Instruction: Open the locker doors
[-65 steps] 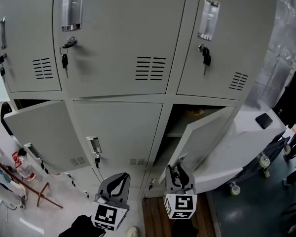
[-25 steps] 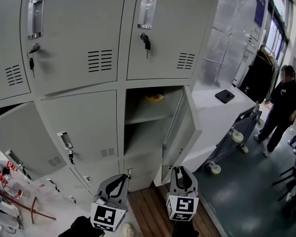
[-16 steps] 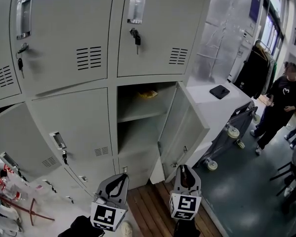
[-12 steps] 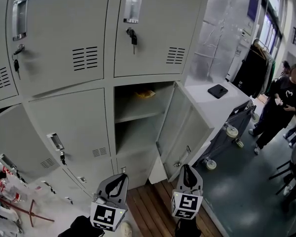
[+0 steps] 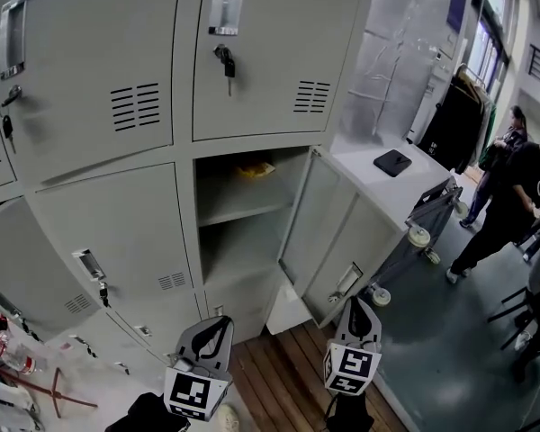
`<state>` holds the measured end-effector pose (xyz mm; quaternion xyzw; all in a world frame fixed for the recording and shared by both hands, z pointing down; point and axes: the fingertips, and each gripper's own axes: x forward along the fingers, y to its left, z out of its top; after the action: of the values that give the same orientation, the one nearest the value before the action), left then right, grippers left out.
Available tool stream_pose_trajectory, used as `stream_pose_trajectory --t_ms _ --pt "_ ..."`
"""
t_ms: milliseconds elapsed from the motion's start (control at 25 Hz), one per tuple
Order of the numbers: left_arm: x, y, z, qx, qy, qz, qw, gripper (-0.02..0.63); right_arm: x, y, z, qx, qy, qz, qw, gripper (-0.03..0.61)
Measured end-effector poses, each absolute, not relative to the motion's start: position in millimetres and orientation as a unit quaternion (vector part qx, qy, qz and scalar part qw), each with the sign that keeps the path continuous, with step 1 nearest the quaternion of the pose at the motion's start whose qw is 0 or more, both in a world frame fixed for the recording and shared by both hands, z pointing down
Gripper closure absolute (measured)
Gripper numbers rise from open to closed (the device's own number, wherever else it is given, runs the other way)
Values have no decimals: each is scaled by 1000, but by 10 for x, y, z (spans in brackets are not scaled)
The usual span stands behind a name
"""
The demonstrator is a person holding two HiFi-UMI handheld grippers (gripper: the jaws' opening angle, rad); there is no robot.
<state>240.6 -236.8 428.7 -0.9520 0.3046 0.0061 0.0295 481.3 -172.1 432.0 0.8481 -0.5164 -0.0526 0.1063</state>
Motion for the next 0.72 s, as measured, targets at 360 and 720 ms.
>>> stream_pose_trajectory --t_ms 360,720 --pt "2605 -2462 4363 -956 292 -3 27 588 5207 -1736 4324 862 -491 -51 114 565" --pt "2666 -2556 4394 -955 297 -5 25 588 5380 -1767 4331 866 -484 -50 116 565"
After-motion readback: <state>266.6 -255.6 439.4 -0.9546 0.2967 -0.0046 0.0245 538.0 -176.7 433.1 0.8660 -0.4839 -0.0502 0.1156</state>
